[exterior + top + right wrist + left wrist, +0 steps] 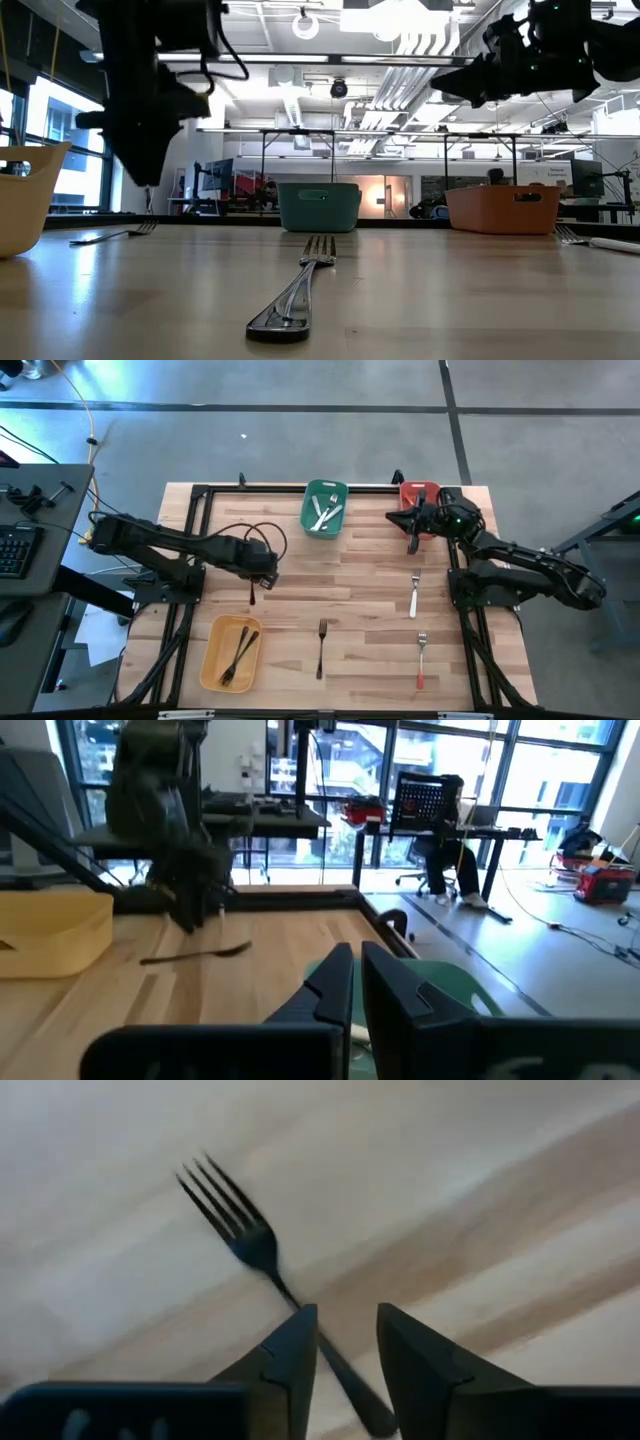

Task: Sort silverware by color (type)
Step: Put the black fork into the yellow bin

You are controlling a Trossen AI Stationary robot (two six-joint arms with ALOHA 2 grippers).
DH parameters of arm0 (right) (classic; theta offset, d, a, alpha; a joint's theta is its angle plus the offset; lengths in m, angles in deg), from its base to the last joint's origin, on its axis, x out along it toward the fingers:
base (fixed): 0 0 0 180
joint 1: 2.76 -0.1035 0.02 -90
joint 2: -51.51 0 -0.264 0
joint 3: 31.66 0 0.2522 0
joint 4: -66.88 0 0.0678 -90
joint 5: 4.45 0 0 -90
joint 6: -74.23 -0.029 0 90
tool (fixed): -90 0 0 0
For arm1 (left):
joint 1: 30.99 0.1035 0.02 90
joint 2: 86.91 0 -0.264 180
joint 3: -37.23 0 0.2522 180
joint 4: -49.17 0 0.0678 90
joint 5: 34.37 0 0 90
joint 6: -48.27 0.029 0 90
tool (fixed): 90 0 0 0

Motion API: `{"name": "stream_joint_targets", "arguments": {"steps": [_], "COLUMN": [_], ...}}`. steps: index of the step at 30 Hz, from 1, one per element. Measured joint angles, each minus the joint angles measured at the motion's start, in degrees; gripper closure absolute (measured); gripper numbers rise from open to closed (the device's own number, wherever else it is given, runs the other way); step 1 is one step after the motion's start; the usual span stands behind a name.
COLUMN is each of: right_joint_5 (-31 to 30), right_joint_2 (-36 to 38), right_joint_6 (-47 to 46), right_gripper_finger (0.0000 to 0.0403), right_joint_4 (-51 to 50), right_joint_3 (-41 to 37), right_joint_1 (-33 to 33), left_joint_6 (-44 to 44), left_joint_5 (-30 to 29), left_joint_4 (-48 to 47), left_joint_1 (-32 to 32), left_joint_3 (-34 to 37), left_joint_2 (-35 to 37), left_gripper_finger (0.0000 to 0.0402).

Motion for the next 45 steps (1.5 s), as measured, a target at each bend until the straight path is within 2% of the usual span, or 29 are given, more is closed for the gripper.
{"name": "stream_joint_targets", "arguments": {"steps": [7,13,20,26,31,37,40,45], "right_joint_5": [-0.02,-0.02,-0.04,-0.06,-0.06,-0.06,-0.06,-0.06], "right_joint_2": [-0.02,-0.02,-0.02,-0.02,-0.02,-0.02,-0.02,-0.02], "right_joint_6": [-0.37,-2.33,-2.45,-2.34,-2.34,-2.49,-2.46,-2.45], "right_gripper_finger": [0.0394,0.0394,0.0394,0.0394,0.0394,0.0394,0.0394,0.0394], "right_joint_4": [-0.31,-0.35,-1.07,-1.17,-1.18,-1.18,-1.18,-1.18], "right_joint_3": [0.51,0.51,0.53,0.53,0.53,0.55,0.55,0.55], "right_joint_1": [-0.76,-0.76,-0.76,-0.76,-0.76,-0.76,-0.76,-0.74], "left_joint_6": [0.83,2.6,2.73,3.42,6.47,10.54,12.01,13.13], "left_joint_5": [1.67,1.55,3.8,4.52,4.69,6.83,8.94,9.0], "left_joint_4": [0.27,0.72,14.76,16.58,16.42,17.02,15.36,13.07], "left_joint_1": [1.57,4.74,6.31,7.12,7.11,7.17,7.1,7.17], "left_joint_3": [0.2,1.33,9.64,11.81,11.96,12.02,10.99,6.32], "left_joint_2": [-5.5,-7.33,-6.57,-6.43,-5.19,-4.03,-3.11,-0.18], "left_gripper_finger": [0.0271,0.027,0.027,0.0271,0.0301,0.0388,0.0393,0.0398]}}
